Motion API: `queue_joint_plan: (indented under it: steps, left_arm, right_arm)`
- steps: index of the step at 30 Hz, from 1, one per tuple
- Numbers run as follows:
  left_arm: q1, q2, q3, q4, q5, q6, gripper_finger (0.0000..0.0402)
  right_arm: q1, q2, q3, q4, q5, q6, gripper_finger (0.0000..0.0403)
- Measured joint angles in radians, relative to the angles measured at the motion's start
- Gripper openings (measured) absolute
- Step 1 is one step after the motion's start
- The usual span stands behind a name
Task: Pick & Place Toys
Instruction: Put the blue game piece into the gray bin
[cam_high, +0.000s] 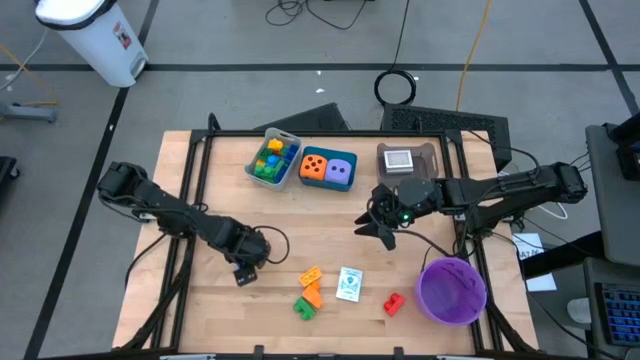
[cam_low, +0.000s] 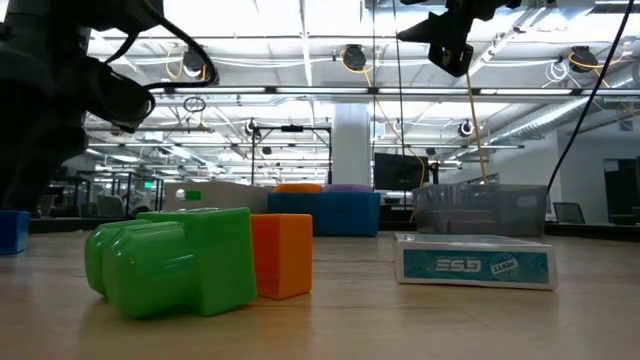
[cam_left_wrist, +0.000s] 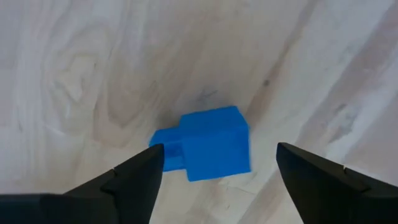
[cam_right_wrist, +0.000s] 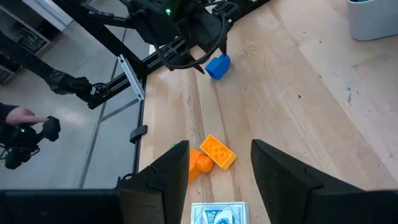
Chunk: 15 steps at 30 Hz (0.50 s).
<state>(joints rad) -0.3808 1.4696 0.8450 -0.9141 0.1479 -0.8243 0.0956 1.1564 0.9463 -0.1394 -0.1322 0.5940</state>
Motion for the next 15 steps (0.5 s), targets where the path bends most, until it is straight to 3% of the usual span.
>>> queue_joint_plan:
  steps: [15]
  left_arm:
    - [-0.001, 0.0, -0.067, 0.054, -0.04, -0.074, 0.0338]
  right_arm:
    - [0.0, 0.0, 0.0, -0.001, 0.0, -0.035, 0.0165]
